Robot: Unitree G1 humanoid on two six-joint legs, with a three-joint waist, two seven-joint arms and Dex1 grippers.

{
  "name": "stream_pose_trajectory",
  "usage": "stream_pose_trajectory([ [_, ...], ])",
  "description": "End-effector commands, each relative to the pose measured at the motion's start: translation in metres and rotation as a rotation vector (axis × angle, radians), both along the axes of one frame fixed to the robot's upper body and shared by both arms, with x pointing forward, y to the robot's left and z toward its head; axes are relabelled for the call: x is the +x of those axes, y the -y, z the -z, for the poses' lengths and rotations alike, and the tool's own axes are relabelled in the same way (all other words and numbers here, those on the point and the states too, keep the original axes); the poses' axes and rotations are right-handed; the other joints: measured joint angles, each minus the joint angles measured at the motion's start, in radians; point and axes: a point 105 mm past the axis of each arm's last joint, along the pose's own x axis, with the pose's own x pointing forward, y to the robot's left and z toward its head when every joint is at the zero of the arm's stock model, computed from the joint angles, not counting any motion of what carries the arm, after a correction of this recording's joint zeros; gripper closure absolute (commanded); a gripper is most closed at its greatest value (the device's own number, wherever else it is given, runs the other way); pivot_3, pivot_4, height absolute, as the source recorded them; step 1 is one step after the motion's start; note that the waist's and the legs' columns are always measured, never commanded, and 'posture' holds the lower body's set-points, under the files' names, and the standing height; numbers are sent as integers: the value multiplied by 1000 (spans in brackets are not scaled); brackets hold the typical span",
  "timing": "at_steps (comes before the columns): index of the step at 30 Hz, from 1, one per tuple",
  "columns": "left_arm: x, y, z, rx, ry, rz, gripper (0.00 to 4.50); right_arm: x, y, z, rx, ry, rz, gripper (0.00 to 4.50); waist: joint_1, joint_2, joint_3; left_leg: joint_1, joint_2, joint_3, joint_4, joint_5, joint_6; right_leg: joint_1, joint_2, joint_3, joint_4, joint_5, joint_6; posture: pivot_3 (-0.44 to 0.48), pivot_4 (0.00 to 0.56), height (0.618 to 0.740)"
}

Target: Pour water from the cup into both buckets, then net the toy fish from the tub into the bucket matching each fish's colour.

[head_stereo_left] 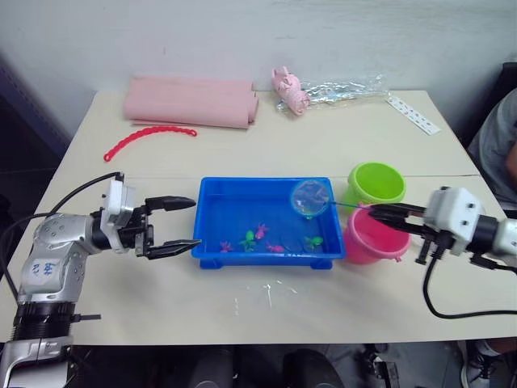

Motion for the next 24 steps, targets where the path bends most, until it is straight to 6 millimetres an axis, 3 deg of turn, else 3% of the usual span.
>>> stream_pose_trajectory([
  [1,-13,-13,6,90,50,-57,40,32,-18,28,-174,-77,-87,4500,8,0,0,-1,0,0,0,0,0,0,0,-1,0,0,0,0,150,740],
  [16,-29,-1,16,89,37,-77,40,62,-42,58,-335,-141,-259,4500,-5,0,0,-2,0,1,1,-1,1,-2,-1,0,1,0,0,0,150,740],
  [24,-29,2,16,90,39,-71,40,68,-43,56,-414,-124,-313,4500,-3,0,1,-2,0,1,2,-1,1,-2,-1,0,1,0,0,0,150,740],
])
